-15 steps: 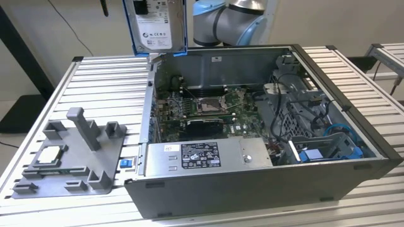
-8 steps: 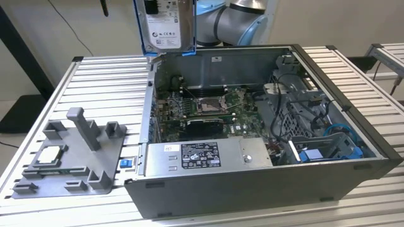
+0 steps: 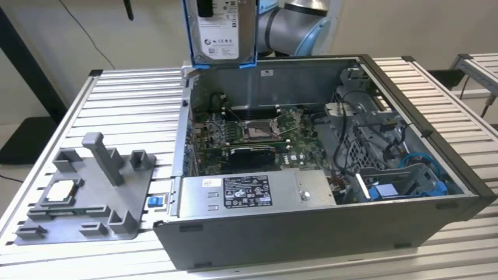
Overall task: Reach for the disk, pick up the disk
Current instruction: 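Pick up the disk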
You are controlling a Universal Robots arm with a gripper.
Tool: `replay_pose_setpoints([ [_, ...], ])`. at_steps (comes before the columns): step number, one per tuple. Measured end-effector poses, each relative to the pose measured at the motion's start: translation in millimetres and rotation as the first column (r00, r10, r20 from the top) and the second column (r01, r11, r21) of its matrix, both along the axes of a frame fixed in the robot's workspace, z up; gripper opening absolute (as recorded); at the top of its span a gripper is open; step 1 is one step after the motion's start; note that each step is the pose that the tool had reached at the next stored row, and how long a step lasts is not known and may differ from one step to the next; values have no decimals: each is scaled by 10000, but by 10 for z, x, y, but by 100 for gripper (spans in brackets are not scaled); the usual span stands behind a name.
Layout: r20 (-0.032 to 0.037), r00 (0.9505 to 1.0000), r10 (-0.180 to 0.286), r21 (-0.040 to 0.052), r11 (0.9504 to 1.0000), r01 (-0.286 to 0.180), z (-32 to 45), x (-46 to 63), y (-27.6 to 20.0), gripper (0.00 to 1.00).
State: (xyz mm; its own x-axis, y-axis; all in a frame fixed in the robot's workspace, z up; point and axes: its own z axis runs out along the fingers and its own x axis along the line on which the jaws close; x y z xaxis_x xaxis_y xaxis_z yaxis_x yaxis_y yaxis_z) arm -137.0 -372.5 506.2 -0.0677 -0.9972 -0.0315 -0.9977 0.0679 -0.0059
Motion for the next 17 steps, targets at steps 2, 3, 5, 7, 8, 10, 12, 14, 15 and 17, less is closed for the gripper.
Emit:
replay_pose_setpoints([
  [2, -1, 10000, 0, 1, 10000, 0, 0, 68, 0, 0],
  [3, 0, 10000, 1, 0, 10000, -1, 0, 100, 0, 0],
  [5, -2, 10000, 0, 0, 10000, 0, 0, 166, 0, 0],
  [7, -2, 10000, 1, 1, 10000, -1, 0, 231, 0, 0],
  [8, -2, 10000, 0, 0, 10000, 0, 0, 261, 0, 0],
  [10, -3, 10000, 0, 0, 10000, 0, 0, 326, 0, 0],
  [12, -3, 10000, 0, 1, 10000, 0, 0, 391, 0, 0],
  [14, -4, 10000, 0, 1, 10000, 0, 0, 450, 0, 0],
  [15, -4, 10000, 0, 0, 10000, 0, 0, 483, 0, 0],
  [17, -4, 10000, 1, 0, 10000, -1, 0, 543, 0, 0],
])
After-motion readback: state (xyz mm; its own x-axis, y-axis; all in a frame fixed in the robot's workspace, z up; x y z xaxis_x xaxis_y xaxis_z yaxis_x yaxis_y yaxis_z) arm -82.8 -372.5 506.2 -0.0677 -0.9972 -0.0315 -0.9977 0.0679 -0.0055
